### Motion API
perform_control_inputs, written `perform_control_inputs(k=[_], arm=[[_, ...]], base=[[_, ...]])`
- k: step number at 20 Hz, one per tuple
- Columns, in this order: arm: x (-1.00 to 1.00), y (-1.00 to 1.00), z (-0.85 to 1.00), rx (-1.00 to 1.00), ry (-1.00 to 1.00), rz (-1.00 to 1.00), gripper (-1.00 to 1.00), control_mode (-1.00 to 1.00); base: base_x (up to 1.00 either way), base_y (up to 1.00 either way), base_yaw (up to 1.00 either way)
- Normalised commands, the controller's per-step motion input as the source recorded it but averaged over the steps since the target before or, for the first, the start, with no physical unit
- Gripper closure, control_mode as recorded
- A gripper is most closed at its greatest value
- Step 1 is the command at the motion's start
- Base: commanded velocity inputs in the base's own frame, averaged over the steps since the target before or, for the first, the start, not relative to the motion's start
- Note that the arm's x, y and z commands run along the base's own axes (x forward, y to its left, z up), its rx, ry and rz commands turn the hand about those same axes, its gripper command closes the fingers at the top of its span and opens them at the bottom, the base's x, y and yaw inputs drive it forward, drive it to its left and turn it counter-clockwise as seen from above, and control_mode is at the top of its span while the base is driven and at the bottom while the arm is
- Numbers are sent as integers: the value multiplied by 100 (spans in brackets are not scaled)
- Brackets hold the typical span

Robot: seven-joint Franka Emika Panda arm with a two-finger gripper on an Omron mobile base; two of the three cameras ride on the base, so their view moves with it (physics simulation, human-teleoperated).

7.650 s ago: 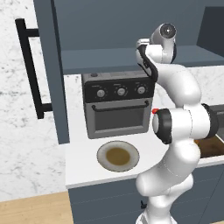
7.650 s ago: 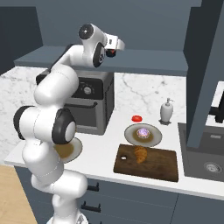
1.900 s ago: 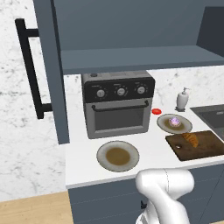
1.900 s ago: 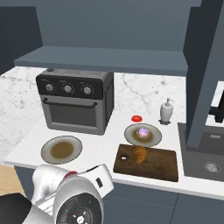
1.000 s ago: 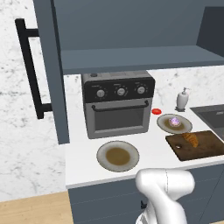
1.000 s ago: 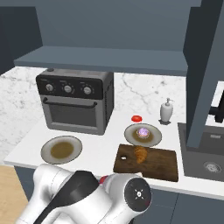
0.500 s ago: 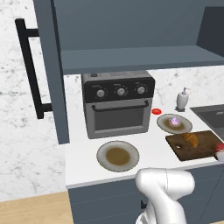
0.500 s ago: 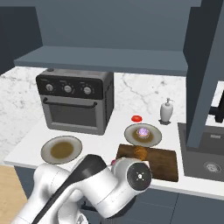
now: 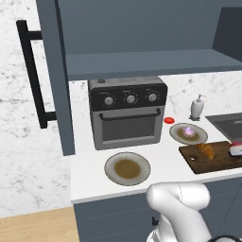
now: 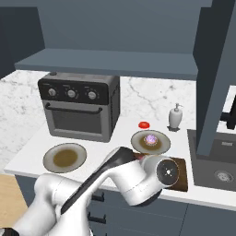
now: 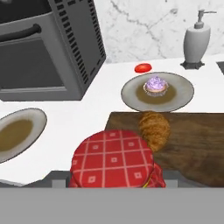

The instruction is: From the different types of pastries on the counter, select a croissant and place it on the cutting board. Then retrieve a jar of jam from the cabinet and place it alongside the croissant on the cutting board.

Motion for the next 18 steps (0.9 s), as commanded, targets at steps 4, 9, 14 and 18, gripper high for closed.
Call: perform_control_inputs(k=[4, 9, 14, 18], arm=[[52, -89, -9, 11, 0, 0, 100, -100], [16, -29, -4, 3, 0, 0, 100, -100], [9, 0, -13, -14, -9, 0, 100, -100], [0, 22, -52, -36, -6, 0, 100, -100]], base=[[0, 0, 0], [0, 0, 0], [0, 0, 0], [0, 0, 0]])
